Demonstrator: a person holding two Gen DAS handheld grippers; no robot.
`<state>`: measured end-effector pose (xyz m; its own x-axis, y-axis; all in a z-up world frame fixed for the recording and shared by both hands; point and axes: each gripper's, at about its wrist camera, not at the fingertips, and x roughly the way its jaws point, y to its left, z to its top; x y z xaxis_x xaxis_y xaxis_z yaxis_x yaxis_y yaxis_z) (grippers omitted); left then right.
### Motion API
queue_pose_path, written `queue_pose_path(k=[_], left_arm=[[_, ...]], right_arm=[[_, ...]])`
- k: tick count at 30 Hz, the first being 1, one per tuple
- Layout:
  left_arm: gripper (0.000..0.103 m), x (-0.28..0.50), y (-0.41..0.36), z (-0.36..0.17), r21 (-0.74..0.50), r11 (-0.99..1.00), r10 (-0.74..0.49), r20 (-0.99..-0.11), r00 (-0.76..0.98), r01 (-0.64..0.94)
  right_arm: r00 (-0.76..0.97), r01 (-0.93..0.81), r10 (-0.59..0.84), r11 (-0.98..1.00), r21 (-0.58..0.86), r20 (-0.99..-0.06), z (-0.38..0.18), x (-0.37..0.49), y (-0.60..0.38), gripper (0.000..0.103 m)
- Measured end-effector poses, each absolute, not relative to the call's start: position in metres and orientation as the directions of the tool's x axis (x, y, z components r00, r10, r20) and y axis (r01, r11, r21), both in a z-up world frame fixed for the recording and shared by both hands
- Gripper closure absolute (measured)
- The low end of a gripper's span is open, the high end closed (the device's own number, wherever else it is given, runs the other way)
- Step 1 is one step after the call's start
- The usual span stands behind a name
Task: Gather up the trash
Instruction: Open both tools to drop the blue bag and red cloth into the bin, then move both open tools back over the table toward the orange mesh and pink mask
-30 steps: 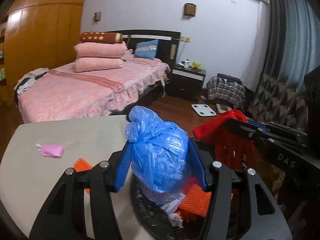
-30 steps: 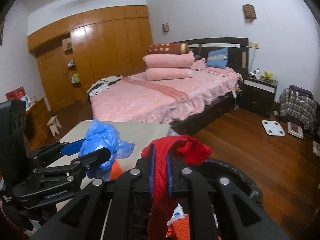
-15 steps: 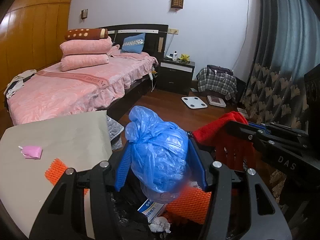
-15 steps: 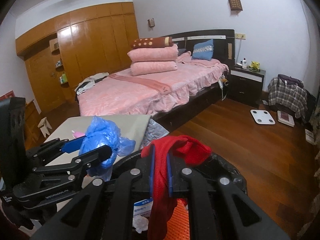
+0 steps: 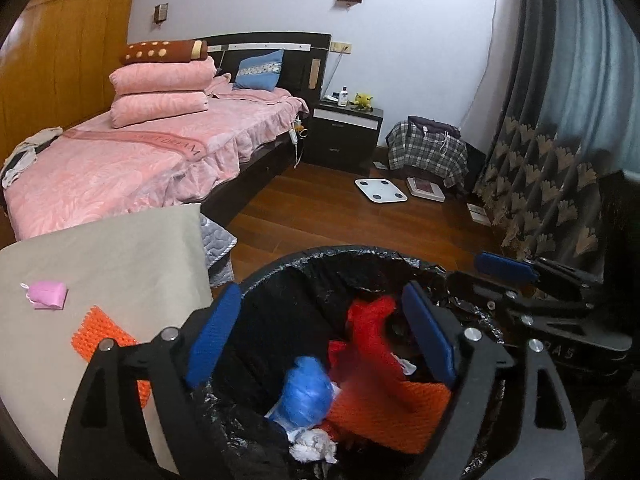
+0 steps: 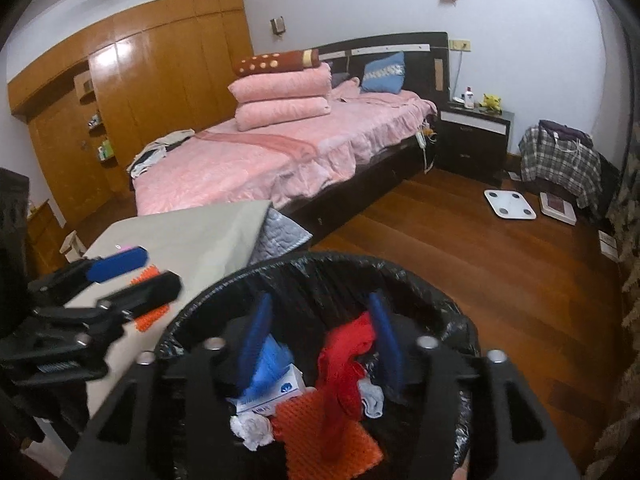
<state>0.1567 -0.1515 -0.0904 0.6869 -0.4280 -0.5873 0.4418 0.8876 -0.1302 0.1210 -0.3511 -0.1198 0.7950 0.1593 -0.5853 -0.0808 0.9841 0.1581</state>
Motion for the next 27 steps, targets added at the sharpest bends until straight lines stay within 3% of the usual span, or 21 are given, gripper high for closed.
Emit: queue_pose_path(k=[2, 4, 7, 27], left_arm=[[0.021, 0.157, -0.149, -0.088, -0.127, 0.890, -0.423, -0.585, 0.691, 0.438], [0.017, 0.155, -0.144, -0.084, -0.123, 0.894, -0.417, -0.577, 0.702, 0.430], [0.013, 0.149, -0.129, -0.074, -0.111, 0.906, -0.397, -0.557, 0.729, 0.408], [0.011, 0.122, 0.018, -0.044, -0.082, 0.987, -0.159, -0.522, 0.838, 0.137]], right_arm=[[0.797, -0.072, 0.153, 0.984, 0.160, -0.584, -0.120, 0.119, -0.352, 0.039], [0.809, -0.059, 0.137, 0.986, 0.154, -0.571, -0.116, 0.115, -0.352, 0.023], [0.826, -0.054, 0.129, 0.987, 0.150, -0.549, -0.111, 0.111, -0.350, 0.007], [0.814, -0.253, 0.306, 0.952, 0.174, -0.493, -0.084, 0.124, -0.237, 0.006]])
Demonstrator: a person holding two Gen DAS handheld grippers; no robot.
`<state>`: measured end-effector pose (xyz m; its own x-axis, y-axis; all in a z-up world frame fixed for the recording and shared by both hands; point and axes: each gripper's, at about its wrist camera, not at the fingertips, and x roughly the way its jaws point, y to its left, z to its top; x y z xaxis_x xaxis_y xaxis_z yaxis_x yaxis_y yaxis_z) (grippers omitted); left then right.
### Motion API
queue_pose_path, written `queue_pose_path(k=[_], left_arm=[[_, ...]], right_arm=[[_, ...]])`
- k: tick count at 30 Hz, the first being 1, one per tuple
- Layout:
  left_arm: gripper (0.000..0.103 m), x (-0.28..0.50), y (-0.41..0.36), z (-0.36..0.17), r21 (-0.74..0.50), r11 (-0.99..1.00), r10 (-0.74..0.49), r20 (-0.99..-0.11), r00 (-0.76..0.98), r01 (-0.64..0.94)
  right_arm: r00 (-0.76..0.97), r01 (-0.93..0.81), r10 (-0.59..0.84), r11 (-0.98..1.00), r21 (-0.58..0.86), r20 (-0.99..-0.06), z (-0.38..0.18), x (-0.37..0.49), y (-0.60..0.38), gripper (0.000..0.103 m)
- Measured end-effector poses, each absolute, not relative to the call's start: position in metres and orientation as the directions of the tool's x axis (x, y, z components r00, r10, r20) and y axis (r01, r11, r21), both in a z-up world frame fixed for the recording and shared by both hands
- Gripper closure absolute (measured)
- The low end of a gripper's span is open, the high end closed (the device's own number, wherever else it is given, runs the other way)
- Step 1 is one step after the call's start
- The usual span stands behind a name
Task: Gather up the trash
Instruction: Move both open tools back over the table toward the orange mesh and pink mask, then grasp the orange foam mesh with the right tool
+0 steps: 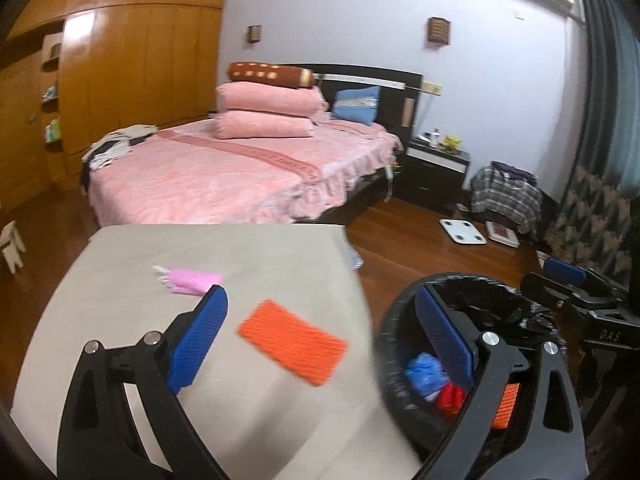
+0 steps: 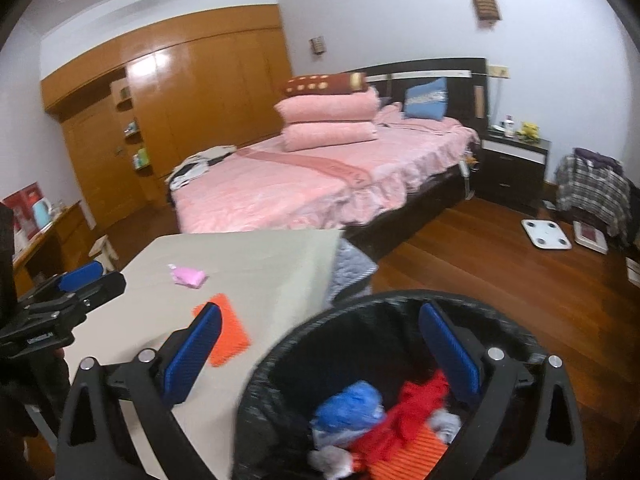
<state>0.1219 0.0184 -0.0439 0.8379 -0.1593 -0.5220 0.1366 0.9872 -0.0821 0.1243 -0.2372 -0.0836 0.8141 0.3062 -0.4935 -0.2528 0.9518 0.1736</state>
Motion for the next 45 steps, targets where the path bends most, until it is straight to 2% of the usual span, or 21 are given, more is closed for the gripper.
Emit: queue_pose_path(k=[9, 19, 33, 43, 45], left_arm=[[0.011, 0.122, 0.076, -0.052, -0.067, 0.997, -0.056, -0.526, 0.849, 0.024], [0.011, 0.134, 0.130, -0.069, -0.043, 0.997, 0.035, -0.543, 0.839, -0.069], [0.011, 0.156, 0.171, -0.109, -0.039, 0.991, 0.078, -0.605, 0.792, -0.127], [0.011, 0.168, 0.177, -0.125, -0.041, 0.991, 0.077, -0.626, 0.776, -0.131], [0.011, 0.170, 0.175, -0.126, -0.043, 0.991, 0.074, -0.628, 0.774, -0.130]], right_arm=[[0.777, -0.345, 0.377, 0.925, 0.160, -0.504, -0.094, 0.150, -0.162, 0.006], [0.713, -0.381, 0.399, 0.911, 0.159, -0.577, -0.130, 0.190, -0.091, 0.006], [0.594, -0.364, 0.328, 0.924, 0.118, -0.734, -0.205, 0.234, -0.044, 0.006], [0.557, -0.373, 0.313, 0.922, 0.105, -0.769, -0.223, 0.237, -0.042, 0.006], [0.552, -0.384, 0.313, 0.918, 0.097, -0.773, -0.225, 0.237, -0.040, 0.009]])
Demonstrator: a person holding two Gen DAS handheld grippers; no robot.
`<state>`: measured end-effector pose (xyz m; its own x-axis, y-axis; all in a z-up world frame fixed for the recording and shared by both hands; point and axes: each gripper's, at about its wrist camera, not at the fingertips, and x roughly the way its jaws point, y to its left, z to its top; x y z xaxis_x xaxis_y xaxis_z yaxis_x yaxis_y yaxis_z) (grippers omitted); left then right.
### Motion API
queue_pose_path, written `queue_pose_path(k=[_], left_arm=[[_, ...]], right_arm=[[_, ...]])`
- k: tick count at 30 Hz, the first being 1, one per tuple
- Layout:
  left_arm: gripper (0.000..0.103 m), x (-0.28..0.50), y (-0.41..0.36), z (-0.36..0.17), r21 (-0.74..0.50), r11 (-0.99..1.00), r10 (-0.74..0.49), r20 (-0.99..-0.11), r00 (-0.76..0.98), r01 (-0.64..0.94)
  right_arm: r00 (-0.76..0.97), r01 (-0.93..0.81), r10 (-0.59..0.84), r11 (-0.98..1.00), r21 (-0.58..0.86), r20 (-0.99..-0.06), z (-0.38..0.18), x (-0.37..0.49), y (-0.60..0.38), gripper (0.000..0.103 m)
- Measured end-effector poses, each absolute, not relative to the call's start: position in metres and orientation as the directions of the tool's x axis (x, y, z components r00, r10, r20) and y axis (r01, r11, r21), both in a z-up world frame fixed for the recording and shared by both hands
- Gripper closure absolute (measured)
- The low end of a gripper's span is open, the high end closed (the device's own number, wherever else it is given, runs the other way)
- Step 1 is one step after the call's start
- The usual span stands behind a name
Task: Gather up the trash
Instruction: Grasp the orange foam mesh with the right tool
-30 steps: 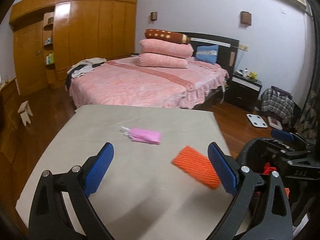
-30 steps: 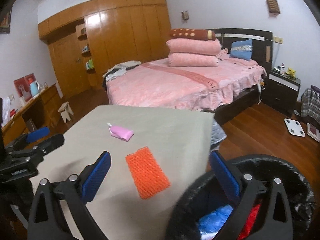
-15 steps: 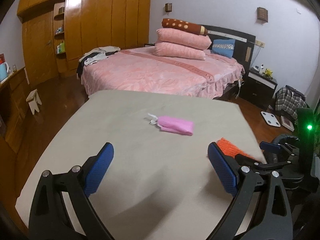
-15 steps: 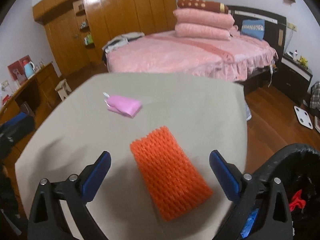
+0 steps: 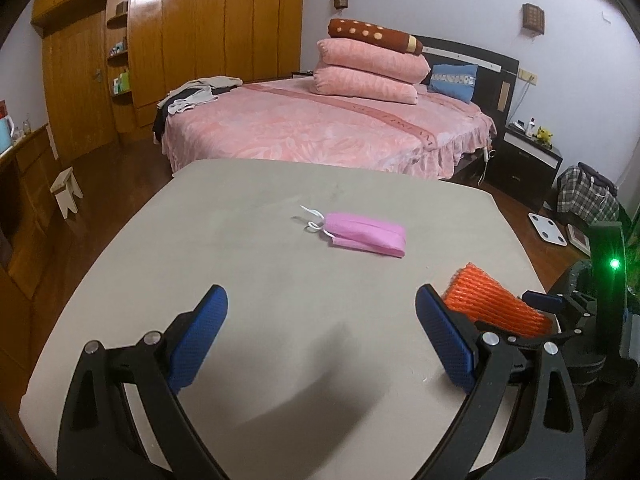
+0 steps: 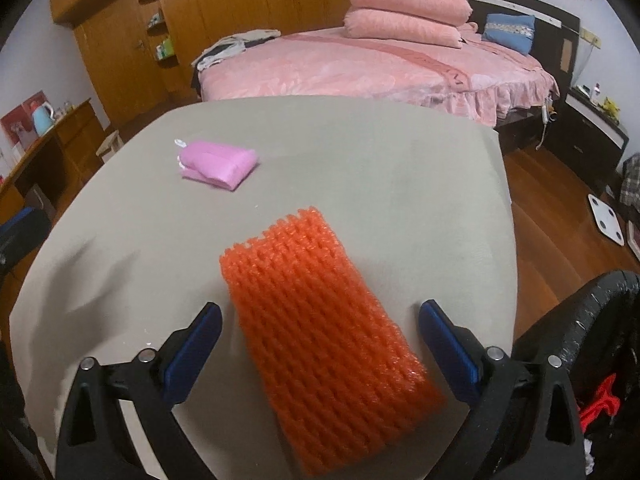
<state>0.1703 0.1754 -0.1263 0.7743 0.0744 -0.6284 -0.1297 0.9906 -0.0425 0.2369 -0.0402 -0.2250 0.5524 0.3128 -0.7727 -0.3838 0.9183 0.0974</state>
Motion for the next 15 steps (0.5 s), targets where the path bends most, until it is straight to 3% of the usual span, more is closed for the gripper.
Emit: queue_pose_path(k=[5, 12, 15], left_arm=[[0.011, 0.173, 0.174, -0.129, -0.047, 0.991, 0.069, -0.633, 0.771, -0.127], [0.011, 0.177, 0.174, -0.131, -0.052, 0.990, 0.066, -0.635, 0.769, -0.128], [0.011, 0.183, 0.173, -0.130, -0.055, 0.990, 0.065, -0.635, 0.770, -0.129]], right_arm=[[0.554, -0.404, 0.307, 0.912, 0.072, -0.774, -0.225, 0.231, -0.035, 0.033], [0.555, -0.414, 0.351, 0.903, 0.116, -0.754, -0.216, 0.233, -0.038, 0.077], [0.544, -0.407, 0.375, 0.900, 0.155, -0.751, -0.211, 0.240, -0.039, 0.082]])
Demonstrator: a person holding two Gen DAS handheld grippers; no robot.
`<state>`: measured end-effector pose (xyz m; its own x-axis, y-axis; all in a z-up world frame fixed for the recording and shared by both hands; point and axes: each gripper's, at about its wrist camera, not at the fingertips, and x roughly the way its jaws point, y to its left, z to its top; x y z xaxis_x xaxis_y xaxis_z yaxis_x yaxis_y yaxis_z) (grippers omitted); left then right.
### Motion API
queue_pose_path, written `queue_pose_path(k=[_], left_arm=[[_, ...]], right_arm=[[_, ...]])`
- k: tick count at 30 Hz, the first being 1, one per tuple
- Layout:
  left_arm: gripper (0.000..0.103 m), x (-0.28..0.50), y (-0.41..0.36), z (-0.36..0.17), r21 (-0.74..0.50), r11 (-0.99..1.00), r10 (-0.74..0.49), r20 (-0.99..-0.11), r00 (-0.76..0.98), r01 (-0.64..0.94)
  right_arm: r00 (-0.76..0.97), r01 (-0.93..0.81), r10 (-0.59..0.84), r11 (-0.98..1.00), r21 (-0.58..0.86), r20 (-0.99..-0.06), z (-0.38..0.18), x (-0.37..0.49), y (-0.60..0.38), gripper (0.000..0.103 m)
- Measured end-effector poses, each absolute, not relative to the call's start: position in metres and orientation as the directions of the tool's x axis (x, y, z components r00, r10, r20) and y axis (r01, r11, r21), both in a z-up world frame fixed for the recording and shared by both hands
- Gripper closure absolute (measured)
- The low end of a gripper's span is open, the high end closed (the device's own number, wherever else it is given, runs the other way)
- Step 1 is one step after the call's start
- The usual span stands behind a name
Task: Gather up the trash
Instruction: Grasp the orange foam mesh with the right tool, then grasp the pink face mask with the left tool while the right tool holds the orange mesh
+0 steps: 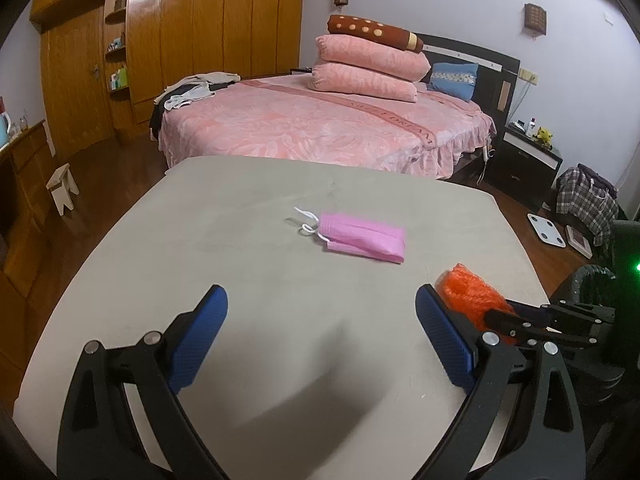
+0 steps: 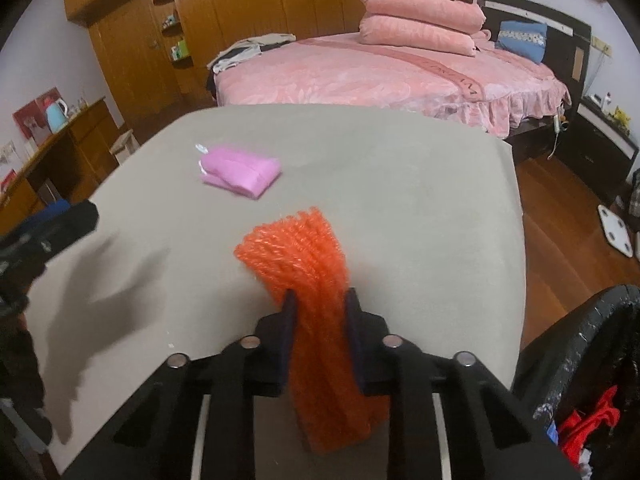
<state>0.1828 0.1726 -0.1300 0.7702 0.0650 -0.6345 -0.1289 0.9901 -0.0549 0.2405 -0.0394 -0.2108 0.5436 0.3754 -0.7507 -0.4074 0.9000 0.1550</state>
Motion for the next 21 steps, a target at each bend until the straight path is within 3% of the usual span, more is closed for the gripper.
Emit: queue_pose_path(k=[11, 21], left_arm=[[0.011, 0.238, 0.159, -0.136, -0.035, 0.995, 0.053, -0.640, 0.767, -0.098], [0.011, 0.298, 0.144, -0.174, -0.038, 0.995, 0.037, -0.724, 0.688, -0.094]], right_arm=[[0.604, -0.311, 0.352, 0.930, 0.194, -0.715, -0.191, 0.273, -0.045, 0.083], [0.625, -0.284, 0.327, 0.941, 0.183, -0.709, -0.186, 0.292, -0.048, 0.083]])
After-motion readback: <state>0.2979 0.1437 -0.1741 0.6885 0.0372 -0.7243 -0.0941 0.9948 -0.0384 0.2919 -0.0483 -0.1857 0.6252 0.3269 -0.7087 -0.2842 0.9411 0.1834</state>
